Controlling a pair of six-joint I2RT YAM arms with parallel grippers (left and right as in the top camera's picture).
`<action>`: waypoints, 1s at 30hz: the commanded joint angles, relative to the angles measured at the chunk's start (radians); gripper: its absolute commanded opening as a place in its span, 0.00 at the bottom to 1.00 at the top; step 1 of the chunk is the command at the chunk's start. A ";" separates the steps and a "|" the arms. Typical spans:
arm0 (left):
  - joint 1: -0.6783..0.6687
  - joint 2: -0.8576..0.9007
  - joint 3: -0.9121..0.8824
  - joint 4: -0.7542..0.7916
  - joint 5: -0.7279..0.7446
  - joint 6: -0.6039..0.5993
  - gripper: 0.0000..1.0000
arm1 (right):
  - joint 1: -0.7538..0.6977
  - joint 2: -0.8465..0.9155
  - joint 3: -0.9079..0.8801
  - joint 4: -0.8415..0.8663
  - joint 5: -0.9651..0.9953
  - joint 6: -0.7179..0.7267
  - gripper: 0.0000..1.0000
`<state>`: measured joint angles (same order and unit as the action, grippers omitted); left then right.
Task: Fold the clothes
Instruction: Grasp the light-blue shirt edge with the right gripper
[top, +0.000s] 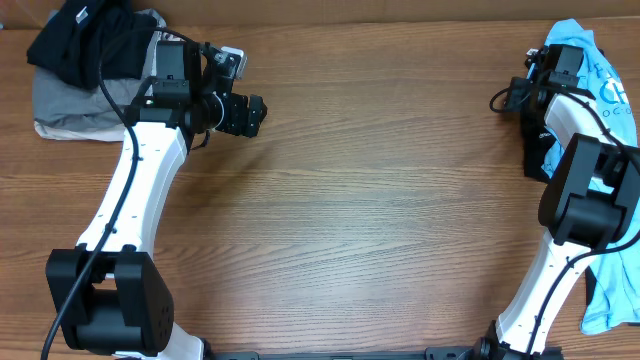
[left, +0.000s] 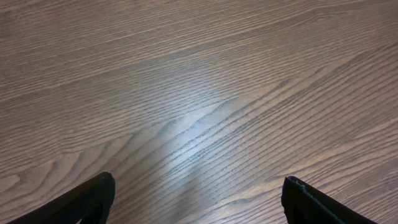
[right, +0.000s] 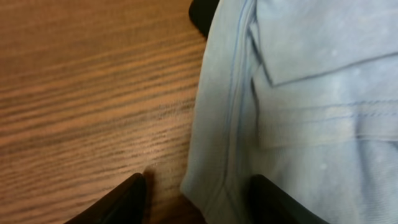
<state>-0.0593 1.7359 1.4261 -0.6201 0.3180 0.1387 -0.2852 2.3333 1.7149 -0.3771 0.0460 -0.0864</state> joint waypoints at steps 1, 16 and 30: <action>-0.008 0.010 0.016 0.005 -0.008 0.022 0.88 | 0.003 0.018 0.019 0.020 0.023 -0.005 0.57; -0.008 0.010 0.016 0.023 -0.014 0.022 0.87 | 0.003 0.040 0.019 0.019 0.073 -0.005 0.19; -0.008 0.010 0.016 0.074 -0.014 0.021 0.84 | 0.004 -0.031 0.221 -0.257 0.066 0.011 0.04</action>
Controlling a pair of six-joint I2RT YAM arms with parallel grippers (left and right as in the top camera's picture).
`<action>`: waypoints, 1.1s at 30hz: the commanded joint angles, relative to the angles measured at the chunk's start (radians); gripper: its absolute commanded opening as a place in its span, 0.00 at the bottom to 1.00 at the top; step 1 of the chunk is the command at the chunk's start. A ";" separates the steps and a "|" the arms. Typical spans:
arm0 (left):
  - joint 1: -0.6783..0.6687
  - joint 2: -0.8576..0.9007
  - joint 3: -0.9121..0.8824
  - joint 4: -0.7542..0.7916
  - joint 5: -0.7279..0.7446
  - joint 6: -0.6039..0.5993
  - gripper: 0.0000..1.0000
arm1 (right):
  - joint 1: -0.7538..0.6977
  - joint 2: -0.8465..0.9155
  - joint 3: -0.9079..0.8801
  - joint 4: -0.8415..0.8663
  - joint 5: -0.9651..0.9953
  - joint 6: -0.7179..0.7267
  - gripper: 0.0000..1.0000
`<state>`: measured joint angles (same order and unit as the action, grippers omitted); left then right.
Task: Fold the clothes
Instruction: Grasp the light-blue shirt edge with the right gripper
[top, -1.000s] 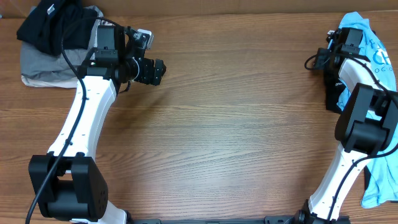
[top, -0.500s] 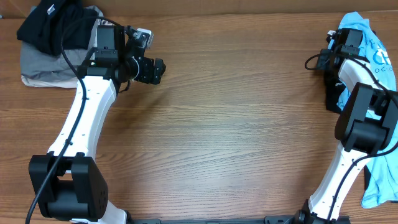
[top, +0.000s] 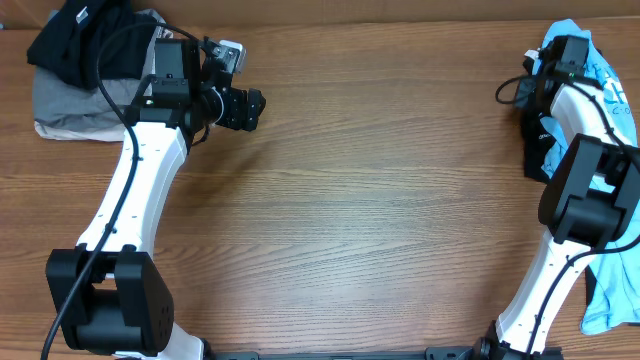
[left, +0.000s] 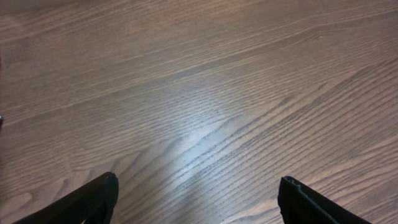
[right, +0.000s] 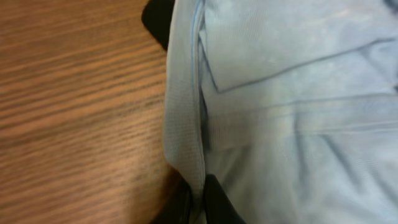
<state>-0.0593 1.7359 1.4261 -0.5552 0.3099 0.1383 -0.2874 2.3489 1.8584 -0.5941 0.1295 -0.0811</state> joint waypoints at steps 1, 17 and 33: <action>-0.007 0.010 0.016 0.013 -0.006 0.022 0.83 | 0.006 -0.054 0.100 -0.076 -0.027 0.005 0.04; -0.007 0.010 0.017 0.018 -0.006 0.018 0.83 | 0.006 -0.103 0.172 -0.272 -0.090 0.005 0.06; -0.006 0.008 0.021 0.029 -0.005 0.010 0.82 | 0.016 -0.121 0.179 -0.293 -0.135 -0.002 0.04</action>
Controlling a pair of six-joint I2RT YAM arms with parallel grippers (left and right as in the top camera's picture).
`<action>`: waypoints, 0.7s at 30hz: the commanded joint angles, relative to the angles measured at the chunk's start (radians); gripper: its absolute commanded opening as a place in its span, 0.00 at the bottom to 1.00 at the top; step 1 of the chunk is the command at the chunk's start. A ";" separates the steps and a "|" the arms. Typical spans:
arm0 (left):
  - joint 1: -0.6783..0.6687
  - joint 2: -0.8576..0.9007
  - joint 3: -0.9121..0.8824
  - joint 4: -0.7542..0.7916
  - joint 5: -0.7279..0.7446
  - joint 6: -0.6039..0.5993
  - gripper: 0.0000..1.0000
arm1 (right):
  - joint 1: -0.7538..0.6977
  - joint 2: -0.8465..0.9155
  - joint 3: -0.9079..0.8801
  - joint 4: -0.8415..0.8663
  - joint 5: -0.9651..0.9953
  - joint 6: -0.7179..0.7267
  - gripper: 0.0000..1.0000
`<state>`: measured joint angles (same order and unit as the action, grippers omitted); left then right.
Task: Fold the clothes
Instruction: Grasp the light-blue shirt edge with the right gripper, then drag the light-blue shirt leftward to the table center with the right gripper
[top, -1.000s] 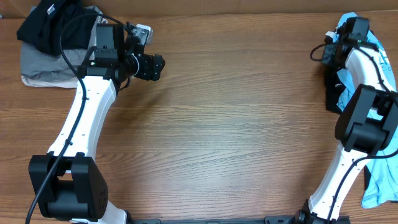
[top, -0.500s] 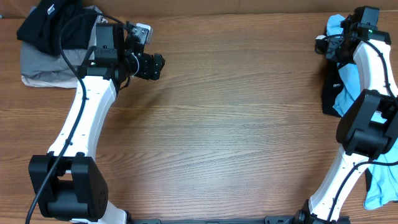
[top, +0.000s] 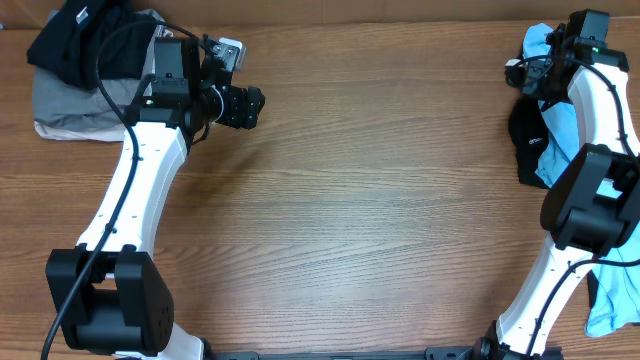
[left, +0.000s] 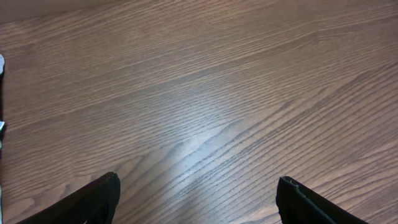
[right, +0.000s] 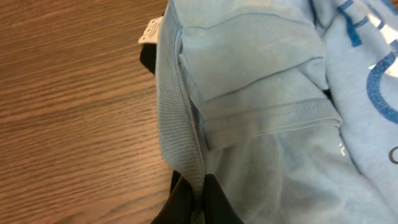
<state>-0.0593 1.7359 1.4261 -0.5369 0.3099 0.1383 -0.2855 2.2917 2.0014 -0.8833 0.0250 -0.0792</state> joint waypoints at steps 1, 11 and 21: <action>-0.005 0.004 0.035 0.008 -0.006 0.000 0.81 | 0.023 -0.084 0.050 -0.019 -0.047 -0.004 0.04; 0.013 -0.012 0.425 -0.249 -0.008 -0.007 0.76 | 0.205 -0.280 0.349 -0.339 -0.072 -0.068 0.04; 0.027 -0.013 0.670 -0.428 -0.203 -0.007 0.78 | 0.550 -0.305 0.466 -0.582 -0.212 -0.051 0.04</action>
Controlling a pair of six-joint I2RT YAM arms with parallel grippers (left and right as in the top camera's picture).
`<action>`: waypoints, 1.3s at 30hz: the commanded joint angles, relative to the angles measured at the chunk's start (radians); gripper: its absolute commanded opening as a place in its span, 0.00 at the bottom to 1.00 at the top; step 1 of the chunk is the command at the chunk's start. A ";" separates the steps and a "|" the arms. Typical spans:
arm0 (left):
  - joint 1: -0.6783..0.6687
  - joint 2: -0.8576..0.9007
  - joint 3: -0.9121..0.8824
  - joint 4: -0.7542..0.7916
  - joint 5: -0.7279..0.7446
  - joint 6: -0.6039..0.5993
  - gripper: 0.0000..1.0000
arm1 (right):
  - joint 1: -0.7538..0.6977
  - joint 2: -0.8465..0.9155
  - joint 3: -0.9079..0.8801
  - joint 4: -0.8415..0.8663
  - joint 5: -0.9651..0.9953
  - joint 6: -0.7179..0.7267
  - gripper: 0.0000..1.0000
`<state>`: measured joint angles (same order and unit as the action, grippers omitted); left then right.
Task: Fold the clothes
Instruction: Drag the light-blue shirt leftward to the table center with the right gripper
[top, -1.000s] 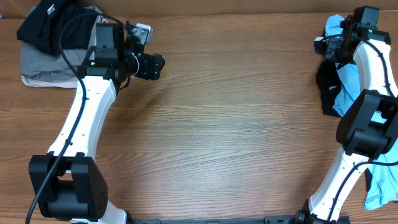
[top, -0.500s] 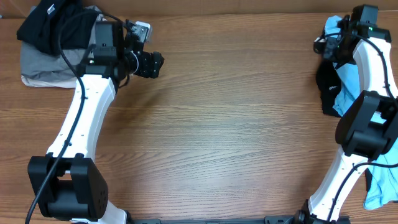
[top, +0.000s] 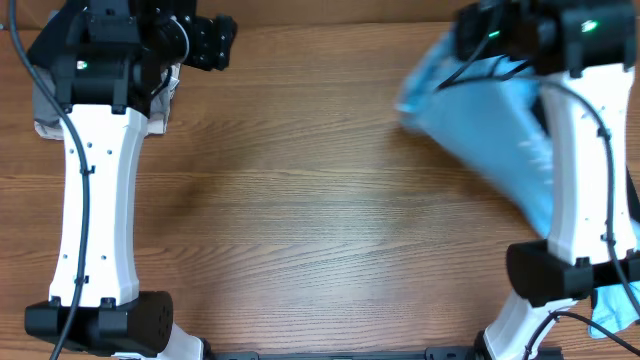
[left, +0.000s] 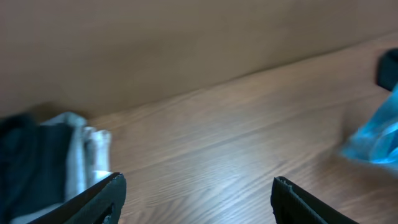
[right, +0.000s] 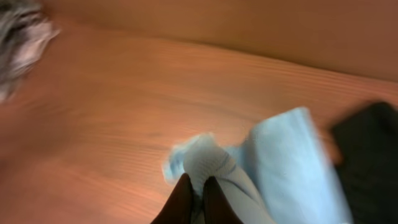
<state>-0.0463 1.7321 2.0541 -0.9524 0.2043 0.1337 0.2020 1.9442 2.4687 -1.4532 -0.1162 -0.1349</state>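
Observation:
A light blue shirt (top: 490, 130) hangs blurred over the right half of the table, clear of the wood. My right gripper (top: 470, 35) is shut on its bunched edge (right: 205, 158); the fingers (right: 181, 202) pinch the cloth between them. My left gripper (top: 215, 27) is at the far left, open and empty, its fingers (left: 99, 202) wide apart over bare wood. The left wrist view shows the blue shirt (left: 373, 140) at its right edge.
A pile of black and grey clothes (left: 56, 155) lies at the far left corner, partly under the left arm (top: 95, 150). A black garment (right: 367, 146) lies at the far right. Another bit of light blue cloth (top: 610, 305) hangs at the table's right front edge.
My right gripper, still shut on the shirt's edge, was at the far right corner and is now higher and further left, the shirt hanging below it. The left arm has risen toward the far left, still open.
My right gripper stood open around the blue shirt's edge on the right pile, then was shut on it, then held it at the back right corner. Now the shirt hangs off the pile over the table. The left gripper stayed open throughout.

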 joint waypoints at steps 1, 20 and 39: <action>0.016 -0.009 0.043 -0.013 -0.115 -0.003 0.80 | 0.098 0.050 -0.002 -0.017 -0.072 0.018 0.04; 0.141 -0.006 0.043 0.003 -0.134 -0.003 0.93 | 0.454 0.353 -0.010 0.182 -0.212 0.245 0.04; 0.160 -0.006 0.043 0.006 -0.134 -0.004 0.96 | 0.507 0.372 -0.010 0.439 -0.286 0.319 0.12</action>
<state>0.1074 1.7317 2.0750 -0.9508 0.0734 0.1337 0.7116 2.3295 2.4493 -1.0306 -0.3901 0.1654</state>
